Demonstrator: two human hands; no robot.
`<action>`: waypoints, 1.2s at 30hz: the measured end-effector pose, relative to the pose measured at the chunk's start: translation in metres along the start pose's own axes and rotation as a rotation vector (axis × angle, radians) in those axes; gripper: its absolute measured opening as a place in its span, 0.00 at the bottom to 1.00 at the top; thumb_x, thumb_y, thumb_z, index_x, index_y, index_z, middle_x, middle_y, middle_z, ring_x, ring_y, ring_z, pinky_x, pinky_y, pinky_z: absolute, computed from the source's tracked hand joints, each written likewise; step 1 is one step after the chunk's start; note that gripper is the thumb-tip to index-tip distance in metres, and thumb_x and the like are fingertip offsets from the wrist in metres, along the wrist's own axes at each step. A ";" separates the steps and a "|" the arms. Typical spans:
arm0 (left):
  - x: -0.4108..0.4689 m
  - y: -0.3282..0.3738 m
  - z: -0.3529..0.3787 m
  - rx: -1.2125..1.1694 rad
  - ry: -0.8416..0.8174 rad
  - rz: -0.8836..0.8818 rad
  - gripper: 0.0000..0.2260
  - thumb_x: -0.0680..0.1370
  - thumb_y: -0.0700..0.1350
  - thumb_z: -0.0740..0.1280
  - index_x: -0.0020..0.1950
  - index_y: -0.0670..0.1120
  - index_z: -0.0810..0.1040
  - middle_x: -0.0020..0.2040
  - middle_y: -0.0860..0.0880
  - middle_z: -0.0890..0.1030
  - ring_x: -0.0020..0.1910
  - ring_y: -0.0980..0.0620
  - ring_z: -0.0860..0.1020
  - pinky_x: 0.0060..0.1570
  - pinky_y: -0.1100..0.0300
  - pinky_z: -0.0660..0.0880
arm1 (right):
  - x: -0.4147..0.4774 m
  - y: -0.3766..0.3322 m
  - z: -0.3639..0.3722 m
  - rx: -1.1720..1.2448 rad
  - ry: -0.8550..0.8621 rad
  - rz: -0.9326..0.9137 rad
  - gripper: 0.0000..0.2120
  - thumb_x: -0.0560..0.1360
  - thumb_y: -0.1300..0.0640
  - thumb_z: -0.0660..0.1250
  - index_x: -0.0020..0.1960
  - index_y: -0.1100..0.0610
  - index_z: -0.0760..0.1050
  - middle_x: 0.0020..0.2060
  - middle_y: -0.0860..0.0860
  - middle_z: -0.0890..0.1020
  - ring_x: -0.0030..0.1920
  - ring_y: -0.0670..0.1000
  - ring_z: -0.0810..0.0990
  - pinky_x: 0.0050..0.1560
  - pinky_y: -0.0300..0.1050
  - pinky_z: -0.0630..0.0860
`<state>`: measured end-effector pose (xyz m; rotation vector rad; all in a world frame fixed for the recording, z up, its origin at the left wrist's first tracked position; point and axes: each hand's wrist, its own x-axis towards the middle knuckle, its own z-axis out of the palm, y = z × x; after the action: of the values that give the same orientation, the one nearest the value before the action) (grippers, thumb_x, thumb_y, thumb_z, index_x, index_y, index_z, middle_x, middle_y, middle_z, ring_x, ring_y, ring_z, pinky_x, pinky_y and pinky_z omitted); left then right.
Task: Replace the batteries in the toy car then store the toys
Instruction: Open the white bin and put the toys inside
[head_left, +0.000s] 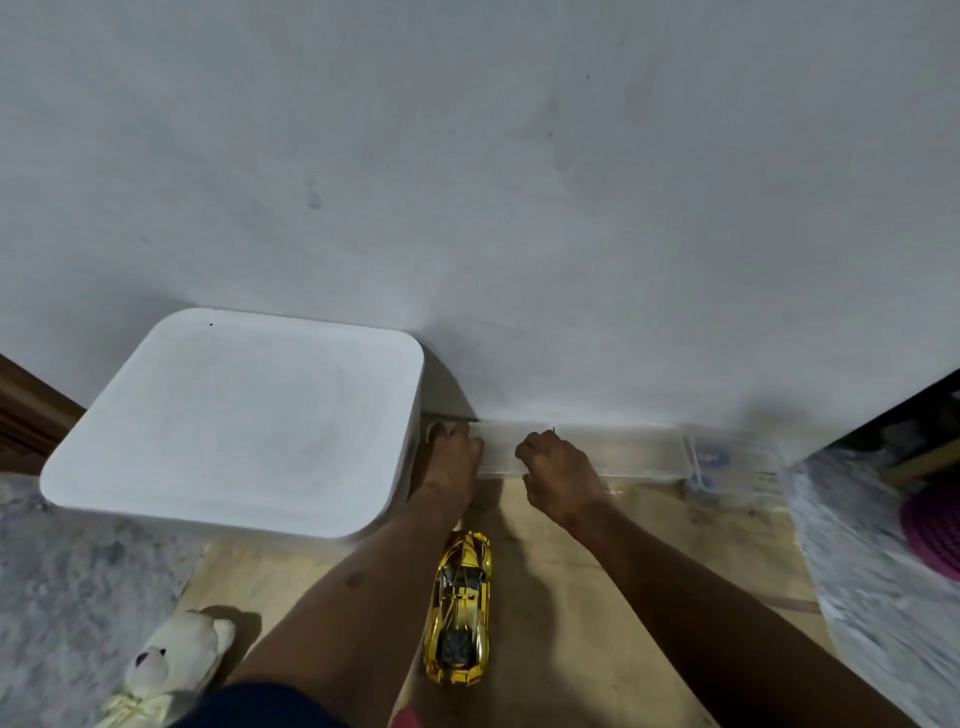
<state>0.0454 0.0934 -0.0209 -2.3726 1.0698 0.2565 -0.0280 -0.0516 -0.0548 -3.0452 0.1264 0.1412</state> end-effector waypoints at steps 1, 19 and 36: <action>0.000 0.001 0.000 0.006 0.002 0.006 0.31 0.79 0.50 0.67 0.77 0.42 0.58 0.74 0.41 0.62 0.72 0.41 0.62 0.72 0.50 0.62 | 0.000 -0.001 0.002 0.002 0.008 -0.002 0.17 0.77 0.61 0.65 0.65 0.58 0.75 0.62 0.54 0.78 0.62 0.55 0.74 0.58 0.49 0.75; -0.049 -0.059 -0.092 -1.036 0.264 -0.123 0.23 0.77 0.51 0.65 0.72 0.47 0.70 0.63 0.43 0.77 0.64 0.43 0.76 0.61 0.52 0.74 | -0.034 -0.017 -0.101 0.411 0.162 0.305 0.18 0.76 0.53 0.67 0.66 0.50 0.76 0.60 0.48 0.79 0.60 0.52 0.78 0.59 0.44 0.72; -0.171 -0.295 0.054 -1.023 0.220 -0.668 0.21 0.77 0.53 0.62 0.67 0.44 0.73 0.66 0.44 0.74 0.63 0.43 0.75 0.58 0.54 0.74 | 0.025 -0.161 -0.131 0.762 0.068 0.545 0.31 0.72 0.41 0.71 0.69 0.58 0.73 0.60 0.54 0.79 0.51 0.58 0.83 0.50 0.54 0.83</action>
<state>0.1518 0.3949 0.1092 -3.5655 0.1059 0.3476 0.0221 0.0942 0.0864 -2.1902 0.8055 0.0129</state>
